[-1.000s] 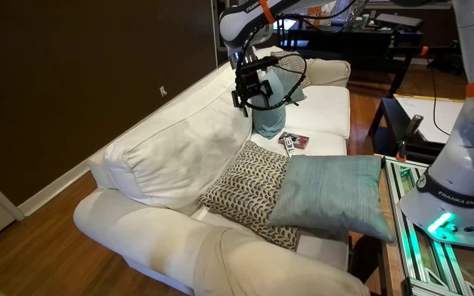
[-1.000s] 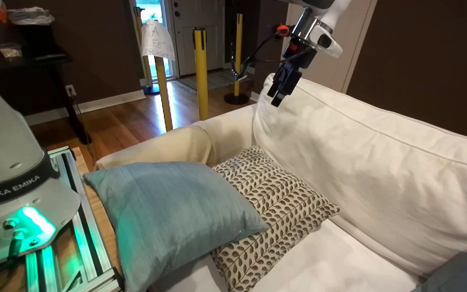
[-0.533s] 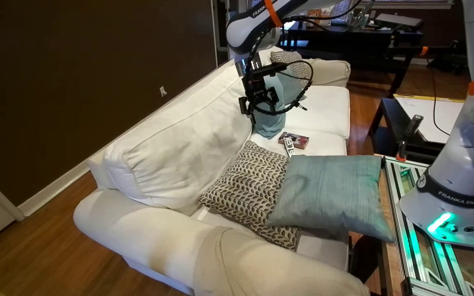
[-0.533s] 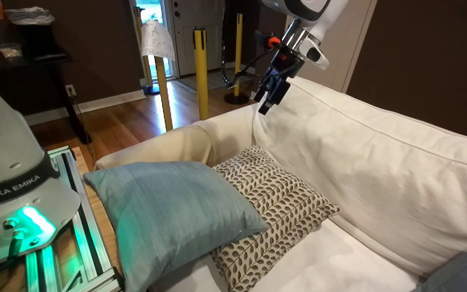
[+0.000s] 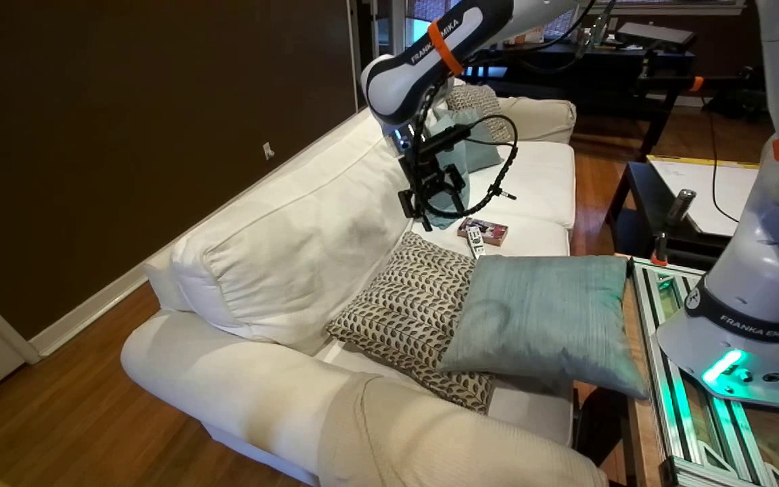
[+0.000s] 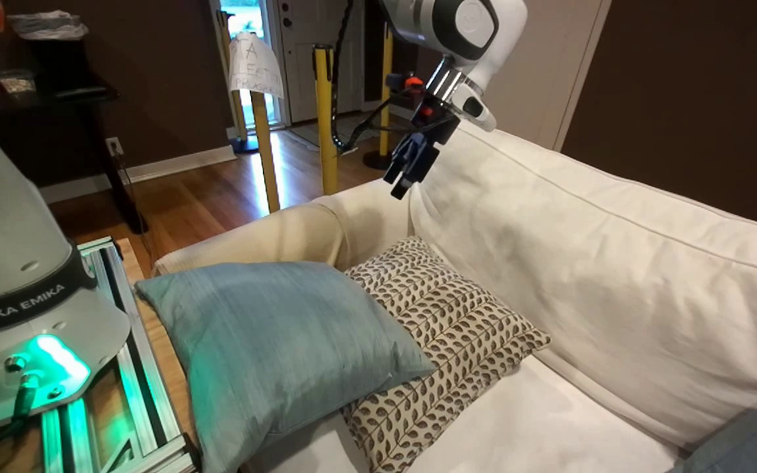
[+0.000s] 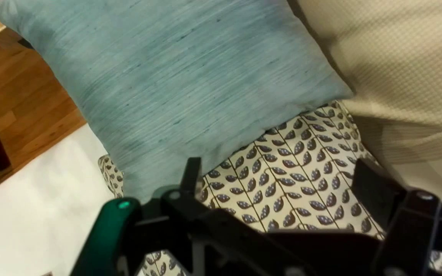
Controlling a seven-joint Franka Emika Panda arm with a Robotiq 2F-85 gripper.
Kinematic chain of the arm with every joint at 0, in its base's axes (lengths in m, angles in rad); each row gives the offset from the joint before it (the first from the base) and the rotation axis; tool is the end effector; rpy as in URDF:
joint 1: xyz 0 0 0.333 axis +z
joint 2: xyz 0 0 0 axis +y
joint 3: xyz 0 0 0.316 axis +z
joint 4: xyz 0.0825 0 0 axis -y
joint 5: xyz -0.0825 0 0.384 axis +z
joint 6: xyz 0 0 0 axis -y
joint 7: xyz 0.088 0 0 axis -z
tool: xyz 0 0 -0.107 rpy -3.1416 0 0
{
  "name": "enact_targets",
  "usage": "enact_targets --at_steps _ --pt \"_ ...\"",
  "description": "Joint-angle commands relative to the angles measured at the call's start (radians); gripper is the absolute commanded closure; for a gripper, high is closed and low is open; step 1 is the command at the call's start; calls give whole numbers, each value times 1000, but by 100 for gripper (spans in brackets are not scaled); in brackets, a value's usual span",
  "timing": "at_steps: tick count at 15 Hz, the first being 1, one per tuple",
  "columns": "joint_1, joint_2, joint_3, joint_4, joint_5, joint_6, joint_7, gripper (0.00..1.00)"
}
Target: Pick up the beige and black pillow on the far left and lay it on the couch, pick up the blue pillow and stack it on the lying beige and black pillow
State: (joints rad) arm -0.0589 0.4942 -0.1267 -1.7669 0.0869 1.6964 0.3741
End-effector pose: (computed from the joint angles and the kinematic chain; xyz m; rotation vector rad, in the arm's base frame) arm 0.5808 -0.0964 0.2556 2.8546 -0.8794 -0.8572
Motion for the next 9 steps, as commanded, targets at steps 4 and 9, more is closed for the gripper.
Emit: enact_targets --at_steps 4,9 --pt "92 17 -1 -198 -128 238 100 0" --pt "99 54 -7 -301 -133 448 90 0"
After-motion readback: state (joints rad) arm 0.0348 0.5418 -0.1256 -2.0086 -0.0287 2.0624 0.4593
